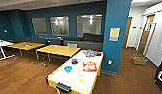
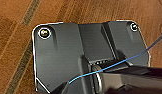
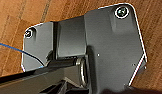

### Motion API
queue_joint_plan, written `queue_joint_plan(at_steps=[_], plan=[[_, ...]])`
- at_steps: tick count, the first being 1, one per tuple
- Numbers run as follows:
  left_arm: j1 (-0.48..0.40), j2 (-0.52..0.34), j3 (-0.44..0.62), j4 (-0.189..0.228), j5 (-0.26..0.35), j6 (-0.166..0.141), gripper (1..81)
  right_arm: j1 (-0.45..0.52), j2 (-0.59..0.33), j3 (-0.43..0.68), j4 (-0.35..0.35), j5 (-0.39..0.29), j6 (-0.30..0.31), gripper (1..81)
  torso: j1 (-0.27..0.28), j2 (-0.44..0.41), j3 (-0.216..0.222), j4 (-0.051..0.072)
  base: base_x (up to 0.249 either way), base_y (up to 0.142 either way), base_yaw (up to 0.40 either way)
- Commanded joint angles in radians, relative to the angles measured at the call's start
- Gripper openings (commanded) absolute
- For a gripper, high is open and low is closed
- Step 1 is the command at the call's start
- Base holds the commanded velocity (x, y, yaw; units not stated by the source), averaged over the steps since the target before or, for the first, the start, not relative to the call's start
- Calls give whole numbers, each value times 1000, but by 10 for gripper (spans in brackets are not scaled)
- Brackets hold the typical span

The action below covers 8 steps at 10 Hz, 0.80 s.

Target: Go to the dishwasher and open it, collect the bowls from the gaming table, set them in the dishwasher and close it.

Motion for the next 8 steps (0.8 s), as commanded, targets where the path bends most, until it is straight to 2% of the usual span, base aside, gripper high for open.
queue_joint_plan(at_steps=[1,8], plan=[[-45,-5,1,2,43,6,811,51,4,5,-4,-49,-3,811,0,0,0,0,101,83,0],[-45,-4,1,4,43,6,811,51,4,5,-3,-49,-3,811,0,0,0,0,106,81,0]])
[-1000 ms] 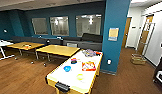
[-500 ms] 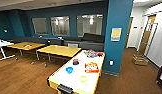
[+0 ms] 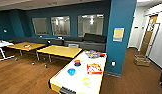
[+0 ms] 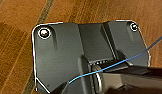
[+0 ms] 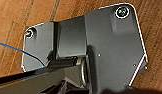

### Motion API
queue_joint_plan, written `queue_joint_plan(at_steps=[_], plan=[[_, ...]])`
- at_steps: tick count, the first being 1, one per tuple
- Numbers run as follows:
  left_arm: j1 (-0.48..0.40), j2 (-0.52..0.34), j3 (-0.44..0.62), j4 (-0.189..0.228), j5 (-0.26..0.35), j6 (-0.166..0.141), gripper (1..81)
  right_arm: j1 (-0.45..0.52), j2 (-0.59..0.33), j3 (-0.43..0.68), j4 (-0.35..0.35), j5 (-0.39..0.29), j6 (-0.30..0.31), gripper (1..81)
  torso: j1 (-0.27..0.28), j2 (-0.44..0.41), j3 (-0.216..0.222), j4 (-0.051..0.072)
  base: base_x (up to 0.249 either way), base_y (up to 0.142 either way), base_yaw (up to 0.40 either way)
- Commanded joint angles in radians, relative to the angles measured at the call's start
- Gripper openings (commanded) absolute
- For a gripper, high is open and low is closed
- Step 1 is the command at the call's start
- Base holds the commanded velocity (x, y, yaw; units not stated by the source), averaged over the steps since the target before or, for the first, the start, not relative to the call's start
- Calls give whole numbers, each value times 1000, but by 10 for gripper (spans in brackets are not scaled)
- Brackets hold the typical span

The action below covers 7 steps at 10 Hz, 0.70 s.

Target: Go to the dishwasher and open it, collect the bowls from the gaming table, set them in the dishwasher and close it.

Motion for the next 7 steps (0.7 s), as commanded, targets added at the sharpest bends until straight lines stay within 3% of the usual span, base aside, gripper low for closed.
queue_joint_plan(at_steps=[1,7], plan=[[-45,-4,1,4,43,6,811,54,5,4,-3,-49,-3,811,0,0,0,0,107,78,0],[-45,-4,1,1,43,6,811,51,5,4,-3,-49,-3,811,0,0,0,0,107,78,0]])
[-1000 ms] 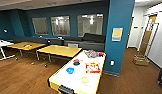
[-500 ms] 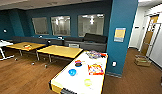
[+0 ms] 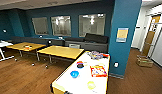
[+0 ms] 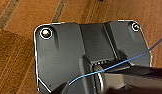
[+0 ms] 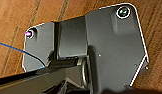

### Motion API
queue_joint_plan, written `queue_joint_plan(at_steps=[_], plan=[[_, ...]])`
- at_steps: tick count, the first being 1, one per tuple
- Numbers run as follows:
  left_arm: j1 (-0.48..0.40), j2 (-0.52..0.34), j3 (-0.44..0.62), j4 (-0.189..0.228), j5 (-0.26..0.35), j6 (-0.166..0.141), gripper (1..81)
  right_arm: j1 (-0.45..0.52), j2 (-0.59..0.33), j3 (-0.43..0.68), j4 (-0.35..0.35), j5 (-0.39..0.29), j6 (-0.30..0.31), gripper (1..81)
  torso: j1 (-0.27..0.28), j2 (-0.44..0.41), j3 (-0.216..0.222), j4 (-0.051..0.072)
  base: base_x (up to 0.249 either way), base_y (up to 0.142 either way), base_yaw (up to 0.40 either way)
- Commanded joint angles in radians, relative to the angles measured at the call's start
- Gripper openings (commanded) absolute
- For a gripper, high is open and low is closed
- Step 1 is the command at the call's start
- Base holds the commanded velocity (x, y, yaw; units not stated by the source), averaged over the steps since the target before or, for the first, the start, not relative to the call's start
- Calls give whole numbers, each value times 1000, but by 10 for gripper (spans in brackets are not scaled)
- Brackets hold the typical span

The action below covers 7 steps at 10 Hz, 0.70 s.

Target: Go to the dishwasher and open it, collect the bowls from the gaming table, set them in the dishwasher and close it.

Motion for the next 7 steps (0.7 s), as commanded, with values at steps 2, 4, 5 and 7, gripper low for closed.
queue_joint_plan(at_steps=[2,4,5,7], plan=[[-45,-4,2,2,43,6,811,49,4,4,-3,-48,-3,811,0,0,0,0,108,77,0],[-45,-4,2,-1,43,6,811,49,4,4,-3,-49,-3,811,0,0,0,0,108,75,0],[-45,-4,2,-1,43,6,811,49,4,4,-3,-48,-3,811,0,0,0,0,108,75,0],[-45,-4,2,-1,43,7,811,48,4,4,-3,-49,-3,811,0,0,0,0,108,75,0]])
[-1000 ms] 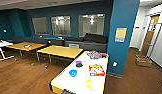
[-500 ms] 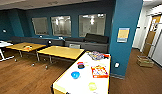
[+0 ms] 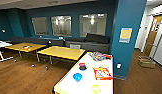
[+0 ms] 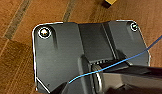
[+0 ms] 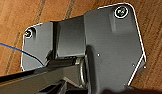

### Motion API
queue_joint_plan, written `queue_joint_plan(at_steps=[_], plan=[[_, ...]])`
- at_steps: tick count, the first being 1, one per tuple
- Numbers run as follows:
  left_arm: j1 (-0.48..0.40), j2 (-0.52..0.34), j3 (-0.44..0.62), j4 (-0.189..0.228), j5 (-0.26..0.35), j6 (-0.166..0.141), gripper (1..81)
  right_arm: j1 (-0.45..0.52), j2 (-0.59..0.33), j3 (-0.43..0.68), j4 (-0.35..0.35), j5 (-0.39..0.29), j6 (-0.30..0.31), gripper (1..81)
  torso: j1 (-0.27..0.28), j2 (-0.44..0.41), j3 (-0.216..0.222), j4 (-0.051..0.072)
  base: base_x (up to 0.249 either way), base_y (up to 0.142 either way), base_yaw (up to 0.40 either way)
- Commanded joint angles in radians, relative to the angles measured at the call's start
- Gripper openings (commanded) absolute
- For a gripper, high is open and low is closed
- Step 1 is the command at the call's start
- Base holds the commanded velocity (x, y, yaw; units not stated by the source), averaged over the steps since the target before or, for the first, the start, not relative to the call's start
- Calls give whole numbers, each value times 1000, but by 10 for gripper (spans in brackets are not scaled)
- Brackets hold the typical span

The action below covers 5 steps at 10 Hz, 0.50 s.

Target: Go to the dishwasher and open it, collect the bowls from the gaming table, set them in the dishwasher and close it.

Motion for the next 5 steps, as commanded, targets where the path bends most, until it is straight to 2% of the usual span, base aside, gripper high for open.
queue_joint_plan(at_steps=[1,5], plan=[[-45,-5,1,-2,43,5,811,52,7,5,-3,-49,-3,811,0,0,0,0,108,75,0],[-45,-4,1,-1,43,5,811,52,8,5,-3,-49,-3,811,0,0,0,0,107,77,0]])
